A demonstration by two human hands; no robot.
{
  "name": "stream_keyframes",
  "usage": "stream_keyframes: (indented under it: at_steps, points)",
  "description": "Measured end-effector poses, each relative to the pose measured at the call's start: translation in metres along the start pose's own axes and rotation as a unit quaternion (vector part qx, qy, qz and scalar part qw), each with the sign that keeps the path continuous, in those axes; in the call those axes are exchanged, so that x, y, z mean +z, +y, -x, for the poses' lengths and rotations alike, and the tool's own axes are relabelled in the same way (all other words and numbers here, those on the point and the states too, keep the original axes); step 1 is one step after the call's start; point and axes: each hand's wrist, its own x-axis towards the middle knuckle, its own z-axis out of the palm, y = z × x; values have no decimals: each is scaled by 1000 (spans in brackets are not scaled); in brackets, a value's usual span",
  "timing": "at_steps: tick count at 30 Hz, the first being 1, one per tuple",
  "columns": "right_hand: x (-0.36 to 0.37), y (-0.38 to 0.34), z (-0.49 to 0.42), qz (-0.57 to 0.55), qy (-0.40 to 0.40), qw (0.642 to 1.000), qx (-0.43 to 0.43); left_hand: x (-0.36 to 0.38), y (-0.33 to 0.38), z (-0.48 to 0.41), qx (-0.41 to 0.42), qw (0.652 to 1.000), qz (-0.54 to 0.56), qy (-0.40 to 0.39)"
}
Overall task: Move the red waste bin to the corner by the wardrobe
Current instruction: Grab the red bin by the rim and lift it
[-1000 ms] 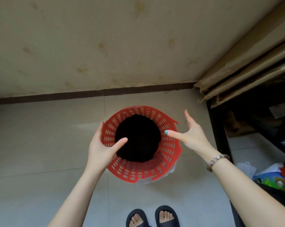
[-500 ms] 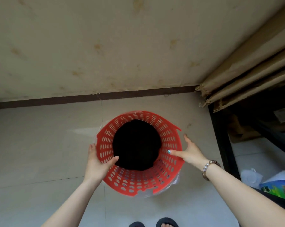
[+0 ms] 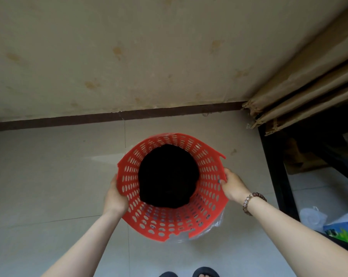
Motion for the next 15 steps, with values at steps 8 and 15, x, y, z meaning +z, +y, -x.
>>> stream_keyframes:
  at_steps: [8, 15]
  points:
    - [-2, 1, -2, -5, 10, 1000, -14, 0, 4, 2, -13, 1000, -10, 2]
    - [-25, -9, 18, -13, 7, 999, -37, -16, 23, 23, 7, 1000, -5, 0]
